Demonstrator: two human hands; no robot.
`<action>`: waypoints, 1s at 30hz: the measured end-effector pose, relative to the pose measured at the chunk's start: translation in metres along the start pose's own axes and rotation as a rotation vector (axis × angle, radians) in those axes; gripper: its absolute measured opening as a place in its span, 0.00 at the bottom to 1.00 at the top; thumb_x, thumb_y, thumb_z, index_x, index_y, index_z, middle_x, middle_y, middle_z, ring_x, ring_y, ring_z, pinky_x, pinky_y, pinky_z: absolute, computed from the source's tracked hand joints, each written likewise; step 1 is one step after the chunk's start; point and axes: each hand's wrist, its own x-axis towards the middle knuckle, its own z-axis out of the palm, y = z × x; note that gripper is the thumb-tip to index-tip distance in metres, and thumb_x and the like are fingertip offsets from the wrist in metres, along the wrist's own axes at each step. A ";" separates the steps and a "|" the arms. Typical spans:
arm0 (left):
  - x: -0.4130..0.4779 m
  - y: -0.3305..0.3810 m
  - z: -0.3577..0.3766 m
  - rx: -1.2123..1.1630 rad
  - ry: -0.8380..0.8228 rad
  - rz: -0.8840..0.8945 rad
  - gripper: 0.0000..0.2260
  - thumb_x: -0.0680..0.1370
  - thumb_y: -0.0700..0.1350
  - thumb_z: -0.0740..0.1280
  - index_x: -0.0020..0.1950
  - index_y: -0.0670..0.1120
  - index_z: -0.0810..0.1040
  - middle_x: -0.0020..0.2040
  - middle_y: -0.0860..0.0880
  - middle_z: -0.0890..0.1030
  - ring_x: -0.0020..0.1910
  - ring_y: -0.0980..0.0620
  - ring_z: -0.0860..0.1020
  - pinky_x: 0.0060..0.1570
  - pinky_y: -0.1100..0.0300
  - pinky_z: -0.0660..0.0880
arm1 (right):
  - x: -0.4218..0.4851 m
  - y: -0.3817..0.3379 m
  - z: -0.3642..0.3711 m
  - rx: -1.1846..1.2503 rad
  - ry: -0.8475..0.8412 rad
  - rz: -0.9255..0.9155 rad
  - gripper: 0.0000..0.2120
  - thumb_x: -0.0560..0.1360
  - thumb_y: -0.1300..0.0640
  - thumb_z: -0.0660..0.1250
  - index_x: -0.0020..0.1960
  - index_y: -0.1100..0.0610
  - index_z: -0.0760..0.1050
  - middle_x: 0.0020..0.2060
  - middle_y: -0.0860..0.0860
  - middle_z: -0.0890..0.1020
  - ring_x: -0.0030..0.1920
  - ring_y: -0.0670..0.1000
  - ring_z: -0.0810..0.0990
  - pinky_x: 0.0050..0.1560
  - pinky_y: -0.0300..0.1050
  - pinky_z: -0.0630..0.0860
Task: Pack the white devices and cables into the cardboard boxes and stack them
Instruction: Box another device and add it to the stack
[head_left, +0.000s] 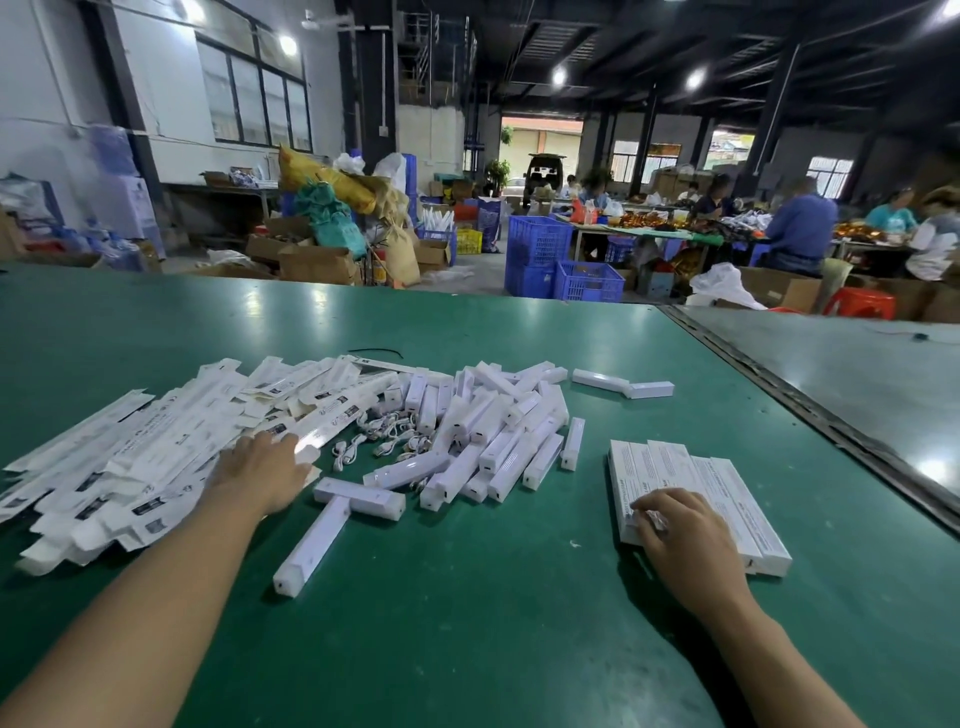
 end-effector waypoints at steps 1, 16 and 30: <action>0.000 0.001 -0.001 -0.034 0.042 0.008 0.21 0.82 0.57 0.61 0.73 0.51 0.69 0.70 0.43 0.71 0.69 0.43 0.69 0.64 0.48 0.71 | 0.000 0.000 0.000 0.005 0.005 0.001 0.05 0.75 0.59 0.72 0.50 0.55 0.84 0.49 0.50 0.83 0.53 0.54 0.78 0.56 0.52 0.73; -0.016 0.021 -0.016 -0.542 0.467 0.004 0.17 0.76 0.28 0.63 0.60 0.43 0.78 0.57 0.42 0.78 0.43 0.42 0.76 0.38 0.52 0.69 | -0.002 0.003 0.001 0.045 0.014 0.009 0.03 0.74 0.59 0.72 0.48 0.56 0.84 0.46 0.49 0.83 0.51 0.53 0.78 0.55 0.52 0.73; -0.082 0.122 -0.054 -1.344 0.702 -0.043 0.07 0.79 0.34 0.64 0.47 0.45 0.78 0.50 0.48 0.80 0.49 0.47 0.78 0.40 0.61 0.75 | -0.006 -0.001 0.003 -0.038 0.089 -0.063 0.05 0.70 0.63 0.76 0.44 0.56 0.84 0.43 0.52 0.84 0.49 0.58 0.79 0.54 0.53 0.72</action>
